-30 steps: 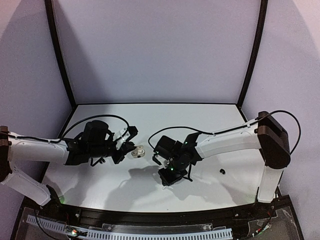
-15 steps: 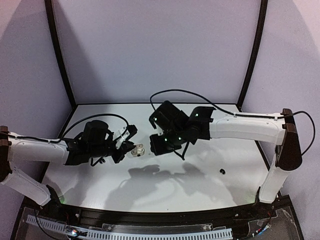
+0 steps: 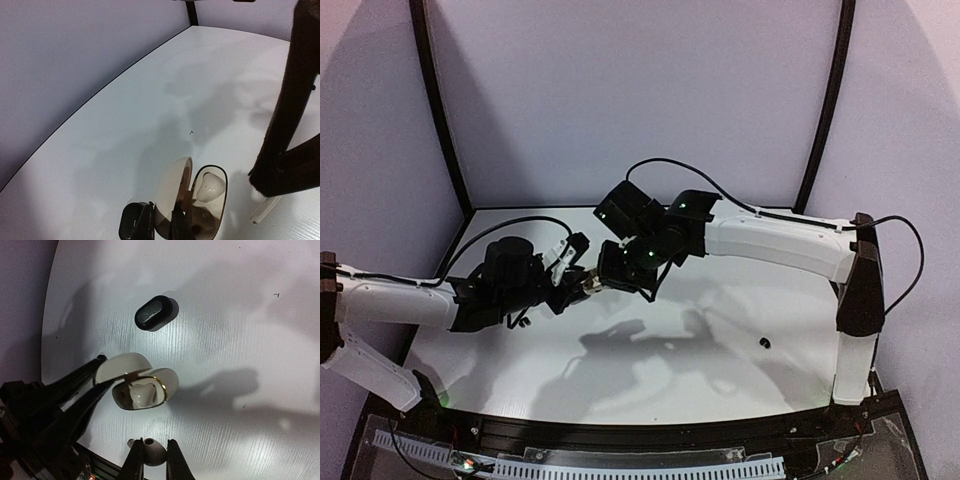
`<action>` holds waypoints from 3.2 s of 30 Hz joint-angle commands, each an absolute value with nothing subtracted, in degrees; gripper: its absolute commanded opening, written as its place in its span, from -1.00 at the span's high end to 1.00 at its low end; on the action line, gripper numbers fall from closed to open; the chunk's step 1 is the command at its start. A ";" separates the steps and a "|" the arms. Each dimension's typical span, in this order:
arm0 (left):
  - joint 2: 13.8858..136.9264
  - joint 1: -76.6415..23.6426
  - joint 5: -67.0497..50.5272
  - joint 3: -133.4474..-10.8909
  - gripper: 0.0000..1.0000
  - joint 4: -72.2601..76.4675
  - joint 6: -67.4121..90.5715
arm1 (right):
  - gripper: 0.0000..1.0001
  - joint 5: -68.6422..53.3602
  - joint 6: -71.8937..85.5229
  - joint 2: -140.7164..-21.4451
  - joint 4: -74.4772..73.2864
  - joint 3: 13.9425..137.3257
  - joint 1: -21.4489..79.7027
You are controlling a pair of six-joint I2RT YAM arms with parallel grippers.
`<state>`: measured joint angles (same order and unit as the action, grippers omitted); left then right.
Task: Insert the wireless bluetooth earbuds into the charging case
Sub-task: Place the left earbud at the center of the board, then adjust the left earbud at the center of the board.
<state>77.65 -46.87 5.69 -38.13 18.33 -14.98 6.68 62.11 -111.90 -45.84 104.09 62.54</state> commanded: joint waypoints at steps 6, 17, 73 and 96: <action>77.76 -49.11 11.16 -38.52 0.98 24.67 -14.27 | 1.00 7.79 67.22 -112.94 -45.51 106.93 61.83; 78.72 -48.82 11.25 -38.93 0.98 16.87 -8.88 | 1.00 1.59 66.14 -104.13 -54.51 90.21 61.38; 77.57 -47.37 10.89 -38.86 0.98 13.98 -12.00 | 0.43 -9.78 42.08 -119.20 -69.41 96.84 55.93; 77.11 -47.37 11.32 -39.47 0.98 12.92 -12.39 | 0.80 -9.78 61.48 -101.59 -33.63 57.31 63.57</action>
<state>78.72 -47.72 11.33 -38.22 14.35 -12.03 -10.61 60.10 -99.29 -35.09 57.10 62.85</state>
